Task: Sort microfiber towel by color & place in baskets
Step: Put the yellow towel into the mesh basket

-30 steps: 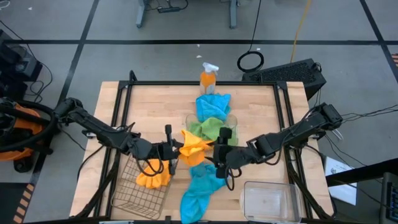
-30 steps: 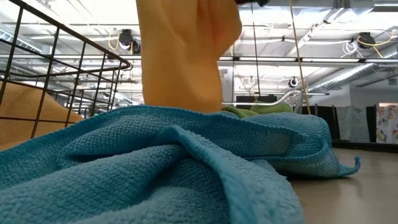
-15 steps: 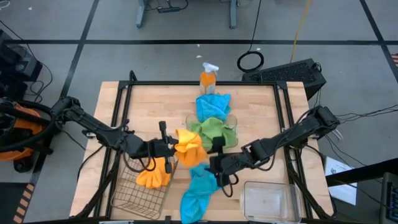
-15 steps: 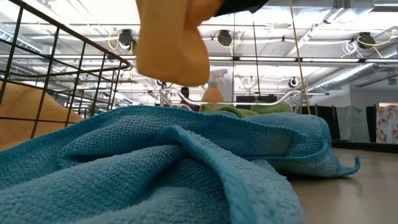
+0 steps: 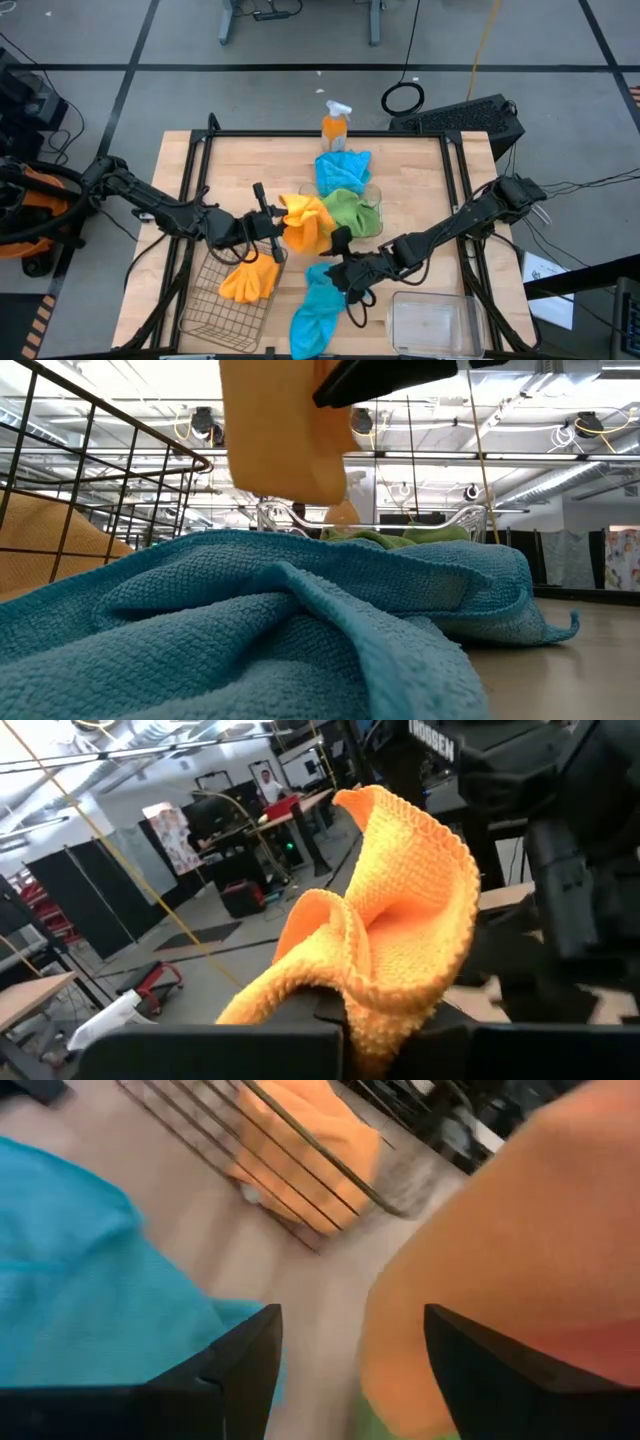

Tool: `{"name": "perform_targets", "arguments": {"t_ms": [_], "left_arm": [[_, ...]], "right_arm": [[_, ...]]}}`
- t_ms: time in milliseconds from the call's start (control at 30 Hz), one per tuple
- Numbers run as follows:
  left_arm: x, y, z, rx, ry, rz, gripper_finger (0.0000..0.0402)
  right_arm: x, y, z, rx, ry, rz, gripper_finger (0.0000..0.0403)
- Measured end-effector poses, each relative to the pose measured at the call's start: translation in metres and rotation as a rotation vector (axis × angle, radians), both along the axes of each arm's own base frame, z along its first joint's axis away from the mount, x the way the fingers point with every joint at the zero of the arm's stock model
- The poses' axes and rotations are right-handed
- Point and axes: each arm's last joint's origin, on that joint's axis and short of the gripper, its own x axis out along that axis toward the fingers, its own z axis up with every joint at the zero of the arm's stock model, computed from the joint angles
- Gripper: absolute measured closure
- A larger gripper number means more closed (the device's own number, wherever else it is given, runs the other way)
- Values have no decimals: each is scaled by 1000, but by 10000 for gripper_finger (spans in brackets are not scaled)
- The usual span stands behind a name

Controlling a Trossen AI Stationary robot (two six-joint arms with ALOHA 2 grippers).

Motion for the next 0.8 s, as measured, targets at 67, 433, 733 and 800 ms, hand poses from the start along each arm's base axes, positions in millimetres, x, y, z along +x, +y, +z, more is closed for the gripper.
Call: {"name": "perform_targets", "arguments": {"t_ms": [67,433,733,800], "left_arm": [[1,2,0,-1,3,7,393],[-1,-2,-1,-5,4,-23,393],[-2,-10,2,-14,-23,-158,393],[-2,-10,2,-12,-21,-158,393]], "right_arm": [[-5,1,2,-52,-7,-58,180],[-19,-4,16,-102,-179,-432,144],[4,-31,26,184,-190,-321,76],[6,-32,29,252,-189,-259,72]]}}
